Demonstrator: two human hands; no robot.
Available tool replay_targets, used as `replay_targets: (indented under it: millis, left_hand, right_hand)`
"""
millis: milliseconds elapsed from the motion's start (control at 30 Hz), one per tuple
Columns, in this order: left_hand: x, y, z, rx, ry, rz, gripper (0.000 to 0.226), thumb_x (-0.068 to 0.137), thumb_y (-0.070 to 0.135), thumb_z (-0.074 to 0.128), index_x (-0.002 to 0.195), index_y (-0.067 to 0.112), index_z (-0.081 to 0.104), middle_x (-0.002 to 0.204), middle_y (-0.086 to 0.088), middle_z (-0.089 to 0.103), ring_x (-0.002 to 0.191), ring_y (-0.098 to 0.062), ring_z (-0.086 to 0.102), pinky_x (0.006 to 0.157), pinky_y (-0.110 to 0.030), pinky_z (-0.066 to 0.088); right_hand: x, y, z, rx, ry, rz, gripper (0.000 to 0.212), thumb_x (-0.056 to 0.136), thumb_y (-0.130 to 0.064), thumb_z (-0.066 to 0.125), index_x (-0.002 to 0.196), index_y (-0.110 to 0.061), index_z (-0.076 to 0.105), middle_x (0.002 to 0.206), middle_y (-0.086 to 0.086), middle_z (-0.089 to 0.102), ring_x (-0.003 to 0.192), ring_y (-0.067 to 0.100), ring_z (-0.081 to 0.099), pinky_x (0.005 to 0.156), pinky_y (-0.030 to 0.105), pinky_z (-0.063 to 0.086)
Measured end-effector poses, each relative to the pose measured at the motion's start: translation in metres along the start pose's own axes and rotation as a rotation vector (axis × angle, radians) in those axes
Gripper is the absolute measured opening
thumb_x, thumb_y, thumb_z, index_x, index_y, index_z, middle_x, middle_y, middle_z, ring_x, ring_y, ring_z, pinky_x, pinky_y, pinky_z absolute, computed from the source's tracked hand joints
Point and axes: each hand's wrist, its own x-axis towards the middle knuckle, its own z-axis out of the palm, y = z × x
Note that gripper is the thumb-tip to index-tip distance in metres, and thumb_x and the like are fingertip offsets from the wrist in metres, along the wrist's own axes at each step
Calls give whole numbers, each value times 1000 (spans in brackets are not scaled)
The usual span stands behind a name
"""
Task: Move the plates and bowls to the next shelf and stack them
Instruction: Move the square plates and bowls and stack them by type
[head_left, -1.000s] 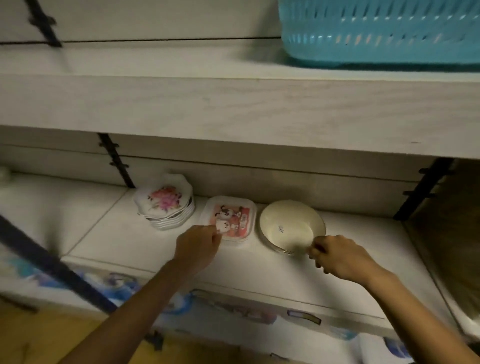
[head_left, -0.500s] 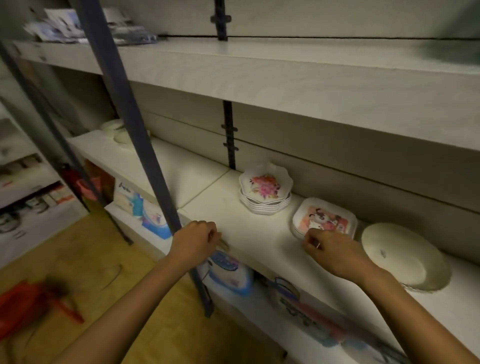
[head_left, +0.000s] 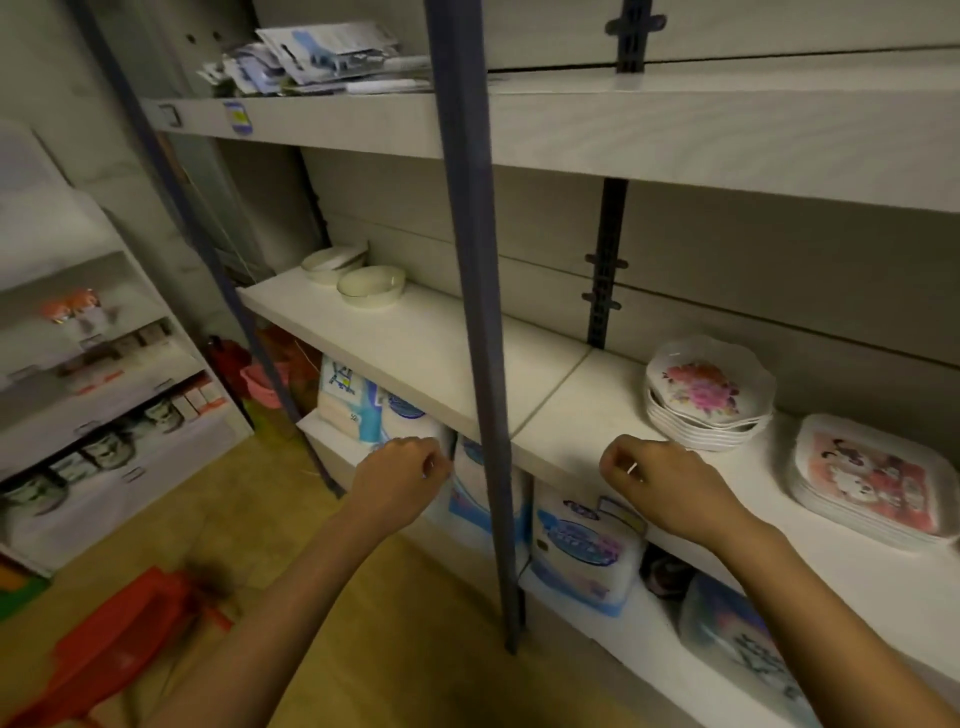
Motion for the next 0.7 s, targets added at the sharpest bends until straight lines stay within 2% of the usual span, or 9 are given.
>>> replay_targets:
  millis: [167,267,367,467,700]
  left_hand:
    - [10,-61,-24,-33,5,-27,29,94,31,43,90,8,61,93,-9,67,84,-26,60,73,-38,49]
    - [17,-90,-33,-46,2,-58,27,94,31,45,92,10,61,95,-8,67,82,-22,60,72,-35,48]
    - [29,-117,-41,-59,11,-100,25,94,31,45,95,11,62,99,-5,68,77,-16,58,66,-28,48]
    - [44,-140,-51,-21,35,-128,28,95,33,45,99,12,62,98,-3,68,80,-17,61,72,-32,55]
    - [109,-198,-74,-29,73,-160,26,95,30,46,97,10,63,96,-6,68,83,-21,64,78,-39,56]
  right_hand:
    - [31,-60,19,10,2,-66,20,94,-34,43,102,-25,59,105,-1,65,84,18,54,68,27,38]
    - [55,-90,25,11,-29,-116,20,94,-35,43,103,-24,58,105,-1,65,86,16,56,68,27,40]
    - [81,-118,33,-3,-28,-163,20,94,-33,45,104,-21,57,104,2,65,90,20,60,73,32,50]
    - [109,-144,43,17,-35,-197,19,94,-30,45,105,-20,57,104,3,65,92,20,62,80,34,54]
    - [199,-186,67,-27,-55,-216,26,95,-31,41,114,-20,56,115,2,62,98,20,60,85,34,52]
